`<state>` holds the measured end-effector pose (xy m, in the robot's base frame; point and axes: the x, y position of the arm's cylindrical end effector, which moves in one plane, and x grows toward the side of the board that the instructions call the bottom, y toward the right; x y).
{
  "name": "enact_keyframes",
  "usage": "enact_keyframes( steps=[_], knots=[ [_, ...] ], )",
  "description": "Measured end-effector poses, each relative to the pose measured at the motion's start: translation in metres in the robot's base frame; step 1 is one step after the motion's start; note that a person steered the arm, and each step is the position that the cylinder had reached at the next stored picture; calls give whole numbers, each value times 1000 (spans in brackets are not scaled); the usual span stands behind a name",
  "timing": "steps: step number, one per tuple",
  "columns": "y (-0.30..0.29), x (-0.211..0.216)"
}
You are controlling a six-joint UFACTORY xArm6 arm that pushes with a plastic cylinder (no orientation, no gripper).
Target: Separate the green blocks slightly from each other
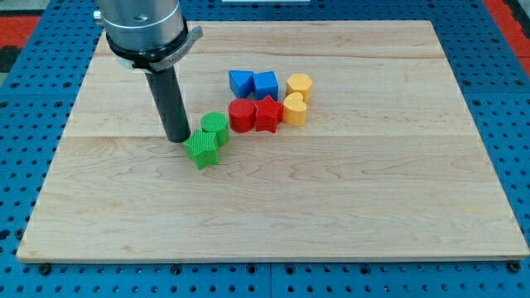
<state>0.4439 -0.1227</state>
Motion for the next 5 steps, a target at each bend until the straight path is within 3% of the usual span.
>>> enact_keyframes(
  steps=[5],
  knots=[
    [21,19]
  ],
)
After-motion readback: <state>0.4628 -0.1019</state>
